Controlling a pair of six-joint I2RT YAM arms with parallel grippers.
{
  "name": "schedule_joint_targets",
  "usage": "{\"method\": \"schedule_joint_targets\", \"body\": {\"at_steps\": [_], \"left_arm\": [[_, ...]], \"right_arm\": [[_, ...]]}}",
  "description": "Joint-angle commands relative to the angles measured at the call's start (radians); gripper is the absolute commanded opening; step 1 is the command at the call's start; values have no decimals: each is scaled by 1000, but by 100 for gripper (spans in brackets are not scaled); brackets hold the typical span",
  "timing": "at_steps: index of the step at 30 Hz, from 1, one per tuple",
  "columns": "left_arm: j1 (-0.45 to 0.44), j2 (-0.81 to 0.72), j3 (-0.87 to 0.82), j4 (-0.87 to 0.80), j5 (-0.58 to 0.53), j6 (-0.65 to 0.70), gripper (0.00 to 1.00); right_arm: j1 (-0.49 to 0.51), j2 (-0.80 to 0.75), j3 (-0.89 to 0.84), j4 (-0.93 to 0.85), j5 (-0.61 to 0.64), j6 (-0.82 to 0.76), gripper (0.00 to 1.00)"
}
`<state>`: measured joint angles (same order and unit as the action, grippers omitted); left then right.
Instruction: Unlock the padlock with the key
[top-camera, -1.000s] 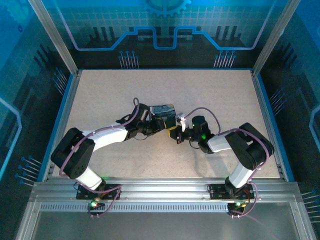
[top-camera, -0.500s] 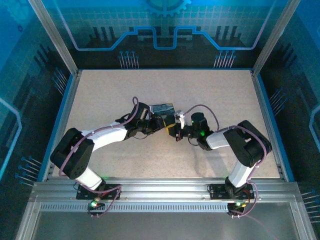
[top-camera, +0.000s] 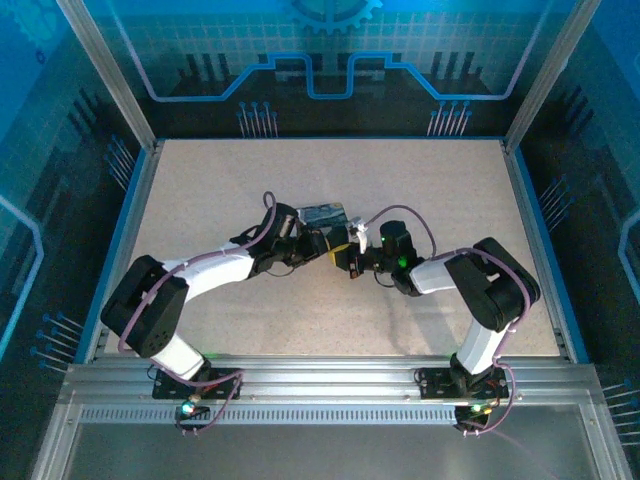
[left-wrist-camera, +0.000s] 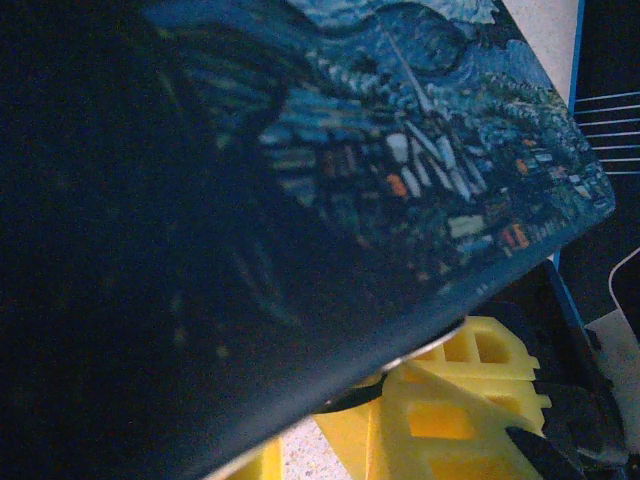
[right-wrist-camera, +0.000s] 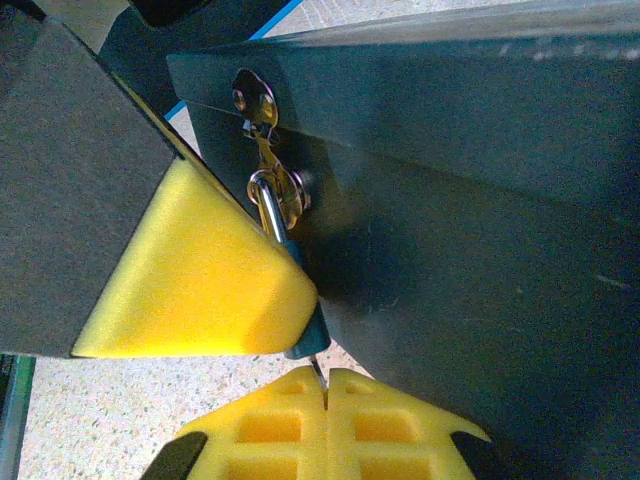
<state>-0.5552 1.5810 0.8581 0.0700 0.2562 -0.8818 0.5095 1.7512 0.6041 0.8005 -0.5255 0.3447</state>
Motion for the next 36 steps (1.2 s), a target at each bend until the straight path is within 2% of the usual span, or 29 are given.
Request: {"method": "schedule_joint_targets", "body": {"at_steps": [1, 25, 36], "left_arm": [[-25, 20, 42, 46, 102, 30, 8], [-24, 136, 70, 106, 101, 33, 9], [-22, 114, 35, 93, 74, 42, 30]], "right_arm": [[-7, 22, 55, 62, 7, 22, 2], [-7, 59, -1, 63, 49, 44, 1], [-7, 122, -4, 60, 48, 53, 1]]}}
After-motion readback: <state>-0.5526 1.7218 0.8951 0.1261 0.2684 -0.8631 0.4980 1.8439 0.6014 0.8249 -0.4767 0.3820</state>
